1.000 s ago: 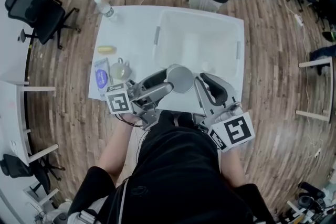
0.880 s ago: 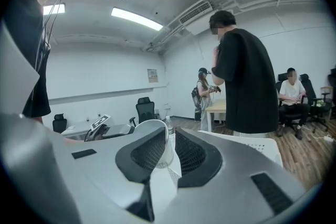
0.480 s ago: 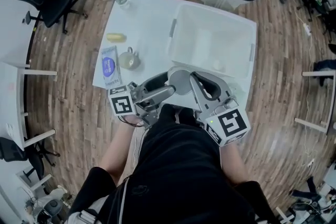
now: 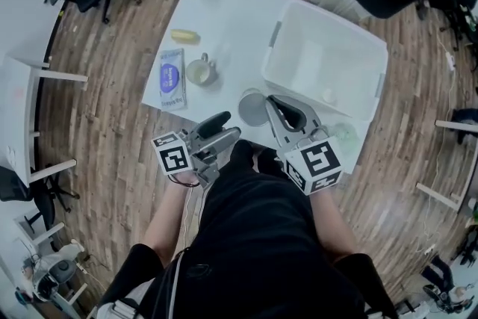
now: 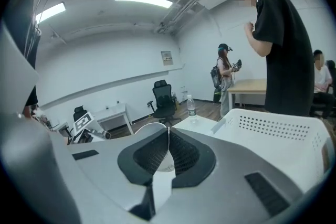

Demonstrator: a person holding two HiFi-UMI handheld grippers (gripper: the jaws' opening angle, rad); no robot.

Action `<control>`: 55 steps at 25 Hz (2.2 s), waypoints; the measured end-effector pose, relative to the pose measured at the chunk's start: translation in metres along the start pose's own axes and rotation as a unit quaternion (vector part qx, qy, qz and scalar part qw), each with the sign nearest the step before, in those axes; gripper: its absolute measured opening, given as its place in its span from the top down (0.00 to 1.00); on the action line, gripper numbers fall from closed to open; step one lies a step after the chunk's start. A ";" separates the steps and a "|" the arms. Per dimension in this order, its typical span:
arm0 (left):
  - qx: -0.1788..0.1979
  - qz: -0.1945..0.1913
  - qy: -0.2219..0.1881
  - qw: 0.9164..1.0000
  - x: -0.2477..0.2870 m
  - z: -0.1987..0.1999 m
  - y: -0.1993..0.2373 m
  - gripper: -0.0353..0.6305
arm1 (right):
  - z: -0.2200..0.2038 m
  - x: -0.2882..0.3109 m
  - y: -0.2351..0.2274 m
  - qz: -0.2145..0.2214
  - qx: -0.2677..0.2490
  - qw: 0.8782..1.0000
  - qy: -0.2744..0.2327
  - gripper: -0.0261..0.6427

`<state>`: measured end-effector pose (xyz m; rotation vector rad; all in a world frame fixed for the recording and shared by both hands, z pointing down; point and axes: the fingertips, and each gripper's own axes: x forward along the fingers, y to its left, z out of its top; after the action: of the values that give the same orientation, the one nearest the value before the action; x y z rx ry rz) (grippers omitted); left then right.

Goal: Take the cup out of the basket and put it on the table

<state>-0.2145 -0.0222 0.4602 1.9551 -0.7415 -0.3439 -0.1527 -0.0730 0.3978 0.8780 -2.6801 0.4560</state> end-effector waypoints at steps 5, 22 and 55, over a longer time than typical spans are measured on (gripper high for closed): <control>0.018 0.075 -0.060 0.995 -0.044 -0.003 0.024 0.58 | -0.040 0.050 0.007 0.017 0.018 0.999 0.028 0.92; 0.083 0.147 -0.058 0.984 -0.073 -0.028 0.021 0.93 | -0.180 0.172 -0.010 0.001 0.125 0.982 0.144 0.92; 0.218 0.072 0.038 0.972 -0.007 -0.004 -0.009 0.93 | -0.039 0.025 -0.017 -0.055 0.029 0.998 -0.032 0.92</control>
<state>-0.2144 -0.0122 0.4536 2.2912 -0.9651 -0.0140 -0.1554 -0.0838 0.4461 1.0673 -2.6709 0.4890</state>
